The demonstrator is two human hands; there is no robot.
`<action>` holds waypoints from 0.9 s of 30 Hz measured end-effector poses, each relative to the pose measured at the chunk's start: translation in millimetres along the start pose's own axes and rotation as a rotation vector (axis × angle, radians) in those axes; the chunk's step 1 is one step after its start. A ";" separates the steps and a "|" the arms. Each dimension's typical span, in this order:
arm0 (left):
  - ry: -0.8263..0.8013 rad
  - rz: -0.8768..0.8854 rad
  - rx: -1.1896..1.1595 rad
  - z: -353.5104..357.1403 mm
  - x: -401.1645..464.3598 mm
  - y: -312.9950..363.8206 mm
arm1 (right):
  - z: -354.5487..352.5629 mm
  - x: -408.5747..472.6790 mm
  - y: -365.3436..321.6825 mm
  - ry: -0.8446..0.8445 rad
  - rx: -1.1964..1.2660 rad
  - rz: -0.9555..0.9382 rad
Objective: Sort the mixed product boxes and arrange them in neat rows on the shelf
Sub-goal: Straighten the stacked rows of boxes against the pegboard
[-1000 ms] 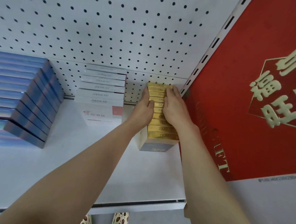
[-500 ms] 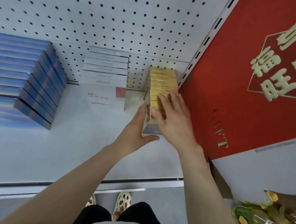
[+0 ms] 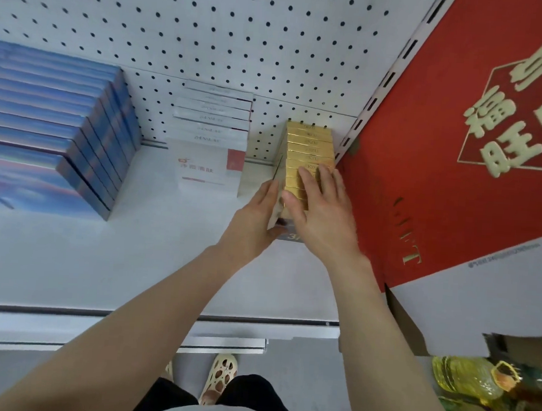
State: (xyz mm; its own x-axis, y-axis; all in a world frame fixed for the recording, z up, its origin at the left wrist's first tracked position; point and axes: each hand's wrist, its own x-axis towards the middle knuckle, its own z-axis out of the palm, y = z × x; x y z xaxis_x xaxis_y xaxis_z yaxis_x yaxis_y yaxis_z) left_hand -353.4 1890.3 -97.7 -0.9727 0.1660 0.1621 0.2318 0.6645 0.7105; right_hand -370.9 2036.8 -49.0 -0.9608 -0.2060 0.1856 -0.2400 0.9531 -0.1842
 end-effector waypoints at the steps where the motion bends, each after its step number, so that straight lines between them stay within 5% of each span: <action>1: 0.028 -0.003 0.054 -7.3 -6.3 0.7 | -5.1 2.1 -3.6 -0.005 0.003 0.018; 7: 0.616 0.172 0.341 -94.7 -35.0 -10.1 | -28.5 34.3 -69.4 0.102 0.071 -0.197; 14: 0.179 -0.020 0.628 -149.6 12.6 -56.8 | -4.4 71.3 -118.3 -0.084 -0.072 -0.267; 27: 0.287 -0.021 0.543 -138.9 30.3 -68.9 | 24.7 86.2 -116.0 0.071 -0.039 -0.292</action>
State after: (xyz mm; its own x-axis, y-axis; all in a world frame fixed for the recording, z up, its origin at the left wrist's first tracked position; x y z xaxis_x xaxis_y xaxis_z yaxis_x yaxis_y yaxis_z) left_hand -400.2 1748.4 -46.6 -0.9236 -0.0040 0.3833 0.1109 0.9543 0.2774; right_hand -429.4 1903.0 -35.5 -0.8394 -0.4580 0.2926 -0.4980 0.8638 -0.0765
